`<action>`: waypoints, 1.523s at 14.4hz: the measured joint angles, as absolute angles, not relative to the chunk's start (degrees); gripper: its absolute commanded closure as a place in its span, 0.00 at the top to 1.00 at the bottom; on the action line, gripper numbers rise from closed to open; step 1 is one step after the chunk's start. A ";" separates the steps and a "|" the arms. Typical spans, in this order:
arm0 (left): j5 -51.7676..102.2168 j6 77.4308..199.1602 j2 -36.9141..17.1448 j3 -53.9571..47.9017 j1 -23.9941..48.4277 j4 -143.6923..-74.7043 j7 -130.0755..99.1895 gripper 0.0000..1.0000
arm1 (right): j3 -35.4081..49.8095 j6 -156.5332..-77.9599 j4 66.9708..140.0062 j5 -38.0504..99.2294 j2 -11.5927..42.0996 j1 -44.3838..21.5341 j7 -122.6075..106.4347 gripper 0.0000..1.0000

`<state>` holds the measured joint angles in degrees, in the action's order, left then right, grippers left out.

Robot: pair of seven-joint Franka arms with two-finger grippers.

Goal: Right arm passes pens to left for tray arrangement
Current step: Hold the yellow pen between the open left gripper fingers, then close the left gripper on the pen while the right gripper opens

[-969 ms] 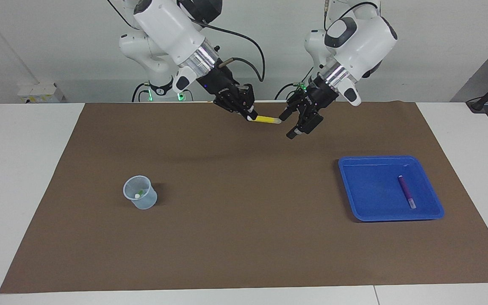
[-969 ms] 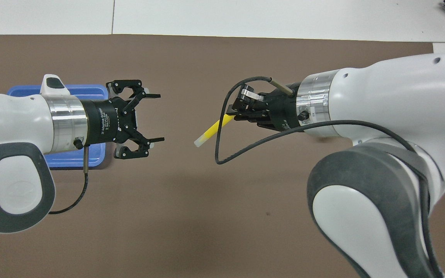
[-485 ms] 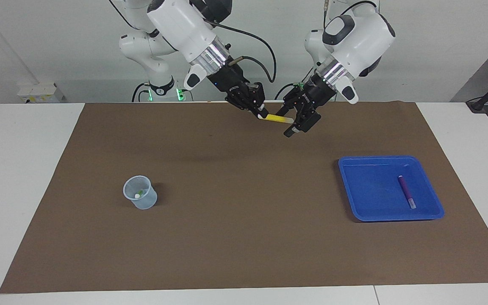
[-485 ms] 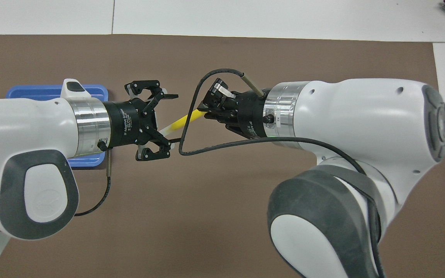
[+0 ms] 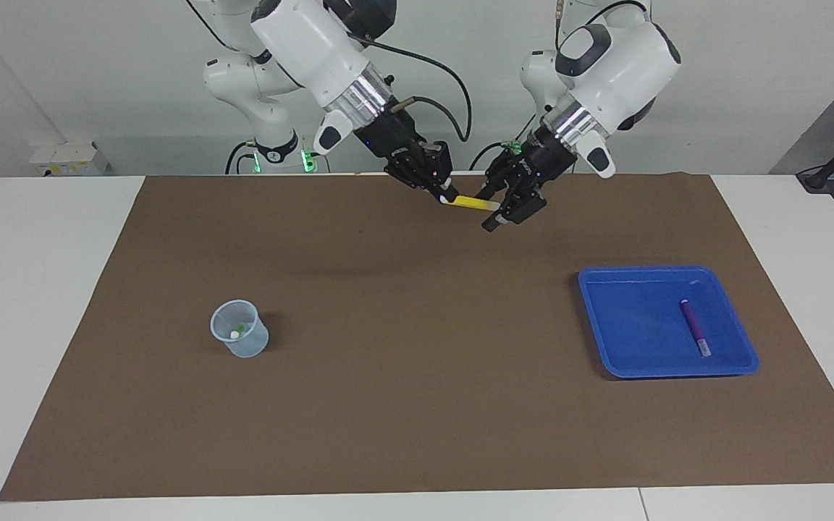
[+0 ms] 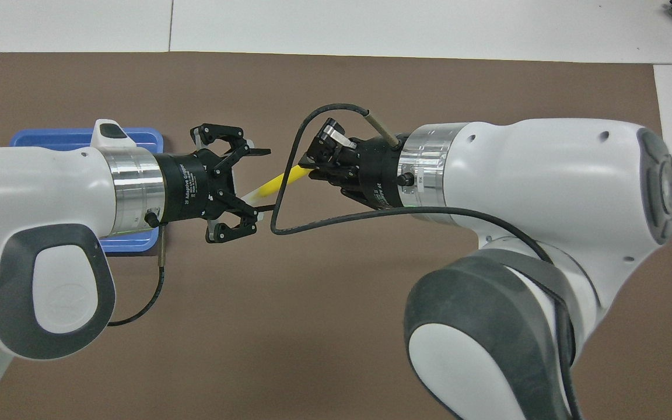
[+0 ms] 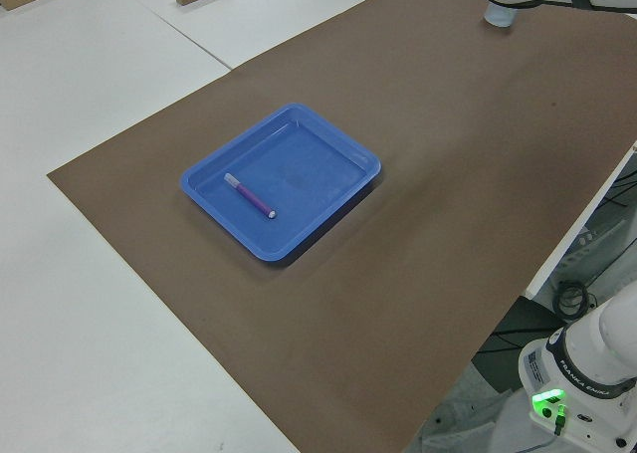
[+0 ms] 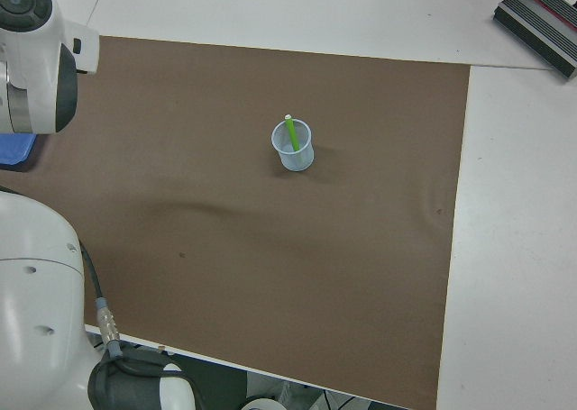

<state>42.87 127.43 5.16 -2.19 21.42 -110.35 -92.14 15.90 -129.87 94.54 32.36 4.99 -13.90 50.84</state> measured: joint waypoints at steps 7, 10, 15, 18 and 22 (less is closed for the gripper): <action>42.95 125.32 4.89 -2.01 21.33 -109.27 -92.50 0.00 | 15.85 -129.58 94.58 32.67 4.90 -13.86 50.84 0.00; 42.96 125.08 4.49 -1.94 21.32 -108.93 -92.50 0.00 | 15.86 -129.64 94.60 32.69 4.95 -13.86 50.84 0.00; 42.95 125.02 4.44 -1.90 21.31 -108.82 -92.43 0.00 | 15.84 -129.50 94.63 32.69 4.96 -13.84 50.85 1.00; 42.95 124.77 4.44 -1.85 21.30 -108.79 -91.78 0.00 | 15.73 -129.17 94.64 32.66 4.99 -13.72 50.85 1.00; 42.77 124.07 4.44 -1.43 21.24 -109.20 -86.19 0.00 | 15.27 -123.24 94.59 31.93 4.89 -12.01 42.81 1.00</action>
